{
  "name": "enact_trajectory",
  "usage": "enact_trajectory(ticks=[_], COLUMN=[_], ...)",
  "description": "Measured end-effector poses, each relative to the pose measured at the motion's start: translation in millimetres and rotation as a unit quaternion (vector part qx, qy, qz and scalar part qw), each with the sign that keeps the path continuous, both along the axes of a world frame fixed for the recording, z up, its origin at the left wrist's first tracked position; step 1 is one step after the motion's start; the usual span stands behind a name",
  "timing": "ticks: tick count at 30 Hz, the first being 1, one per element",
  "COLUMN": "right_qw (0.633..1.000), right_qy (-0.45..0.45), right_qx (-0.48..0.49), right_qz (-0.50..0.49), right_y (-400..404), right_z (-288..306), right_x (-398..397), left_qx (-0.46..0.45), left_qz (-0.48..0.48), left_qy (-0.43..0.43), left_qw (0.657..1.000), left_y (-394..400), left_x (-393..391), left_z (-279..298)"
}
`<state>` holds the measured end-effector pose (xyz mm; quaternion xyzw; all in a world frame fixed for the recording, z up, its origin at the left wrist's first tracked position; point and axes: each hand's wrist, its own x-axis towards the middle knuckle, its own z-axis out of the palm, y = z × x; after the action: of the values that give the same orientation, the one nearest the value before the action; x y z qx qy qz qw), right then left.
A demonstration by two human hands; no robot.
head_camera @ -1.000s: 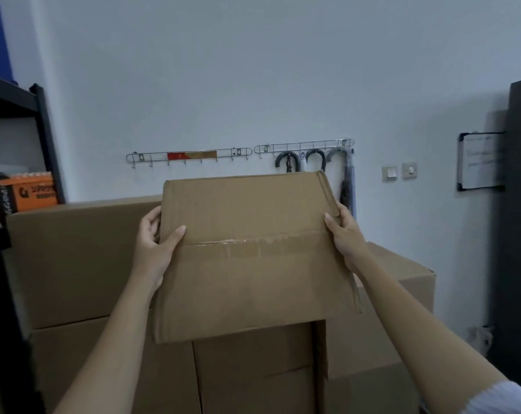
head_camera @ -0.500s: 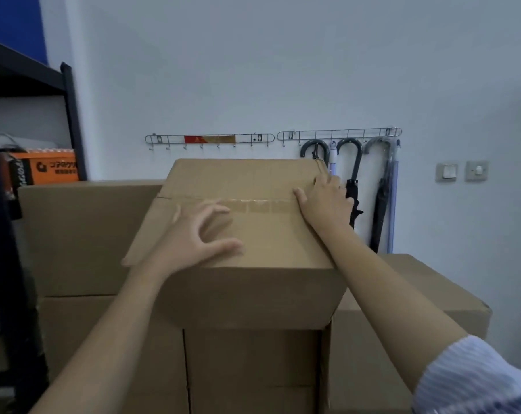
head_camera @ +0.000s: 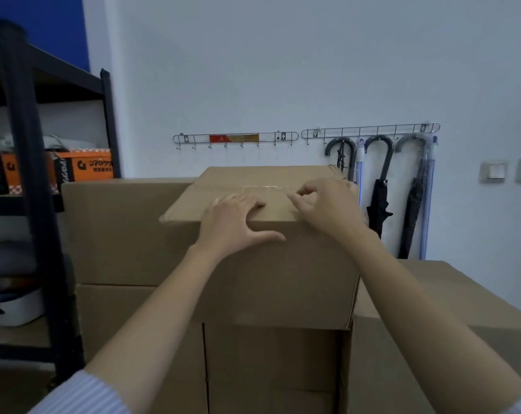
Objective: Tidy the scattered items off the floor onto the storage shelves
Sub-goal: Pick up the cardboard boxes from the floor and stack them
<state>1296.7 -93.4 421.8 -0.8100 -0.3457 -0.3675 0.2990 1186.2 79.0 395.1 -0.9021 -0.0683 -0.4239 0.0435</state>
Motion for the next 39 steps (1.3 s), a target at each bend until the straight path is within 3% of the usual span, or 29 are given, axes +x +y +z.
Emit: enact_trajectory(ticks=[4,7,10,15,23,34,39], right_qw=[0.991,0.987,0.975,0.961,0.959,0.960,0.957], right_qy=[-0.111,-0.147,-0.134,-0.078,0.003,0.009,0.033], right_qx=[0.063,-0.009,-0.146,-0.213,-0.221,-0.213,-0.222], right_qz=[-0.042,-0.070,-0.104,-0.157,-0.177,-0.182,-0.181], right_y=[8,12,18,38,66,75,72], right_z=[-33,-53,-54,-46,-45,-46,-38], right_x=[4,26,46,60,91,109,97], left_qx=[0.034,0.022,0.034,0.080,0.061,0.054,-0.003], left_qz=[-0.026,-0.039,-0.021,0.025,0.099,0.098,0.095], left_qy=[-0.061,-0.111,-0.112,-0.012,0.107,0.124,0.125], left_qw=[0.997,0.993,0.993,0.996,0.987,0.986,0.988], left_y=[20,40,61,92,104,112,96], left_x=[31,48,53,58,90,113,107], left_z=[14,5,-10,-16,-9,-10,-12])
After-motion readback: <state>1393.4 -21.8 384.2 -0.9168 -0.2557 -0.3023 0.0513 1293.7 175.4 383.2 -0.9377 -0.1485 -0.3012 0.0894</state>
